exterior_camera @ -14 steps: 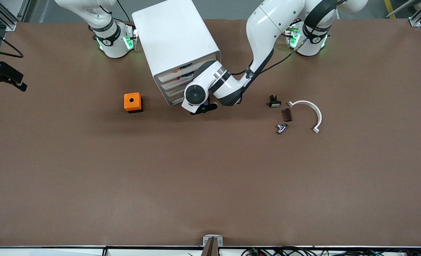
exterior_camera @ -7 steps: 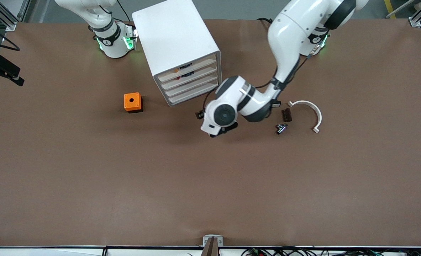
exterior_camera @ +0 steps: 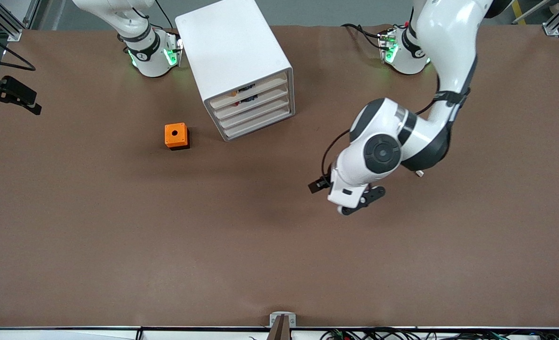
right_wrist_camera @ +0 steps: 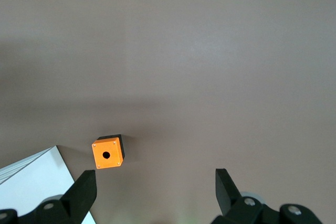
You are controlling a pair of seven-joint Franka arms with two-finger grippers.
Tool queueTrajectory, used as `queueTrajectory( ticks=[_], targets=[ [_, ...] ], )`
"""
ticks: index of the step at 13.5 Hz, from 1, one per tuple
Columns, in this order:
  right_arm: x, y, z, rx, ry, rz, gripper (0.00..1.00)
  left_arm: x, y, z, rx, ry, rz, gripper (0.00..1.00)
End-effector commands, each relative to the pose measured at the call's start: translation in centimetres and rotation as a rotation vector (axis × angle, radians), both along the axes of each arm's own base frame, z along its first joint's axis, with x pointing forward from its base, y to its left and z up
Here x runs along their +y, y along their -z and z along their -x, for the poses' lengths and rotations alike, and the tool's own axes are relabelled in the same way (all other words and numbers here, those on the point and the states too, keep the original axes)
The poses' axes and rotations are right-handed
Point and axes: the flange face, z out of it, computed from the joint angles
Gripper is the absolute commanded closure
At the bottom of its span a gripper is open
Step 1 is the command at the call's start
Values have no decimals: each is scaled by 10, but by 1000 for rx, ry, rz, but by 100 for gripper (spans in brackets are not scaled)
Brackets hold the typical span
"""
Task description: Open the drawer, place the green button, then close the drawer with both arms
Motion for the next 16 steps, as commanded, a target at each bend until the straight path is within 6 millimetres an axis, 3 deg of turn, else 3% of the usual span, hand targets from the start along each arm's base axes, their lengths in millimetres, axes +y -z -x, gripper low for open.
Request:
queueTrajectory(
  ticks=[1, 5, 9, 14, 16],
  targets=[
    [4, -4, -3, 6, -17, 2, 0, 39, -50, 2, -60, 13, -74, 0],
    [4, -4, -3, 6, -17, 2, 0, 89, -112, 15, -44, 41, -110, 0],
    [3, -5, -3, 3, -15, 2, 0, 160, -167, 19, -72, 111, -110, 0],
    [3, -9, -3, -7, -15, 3, 0, 242, -209, 24, -109, 256, -104, 0],
    [3, -9, -3, -6, -15, 4, 0, 261, -215, 26, -103, 289, -105, 0]
  ],
)
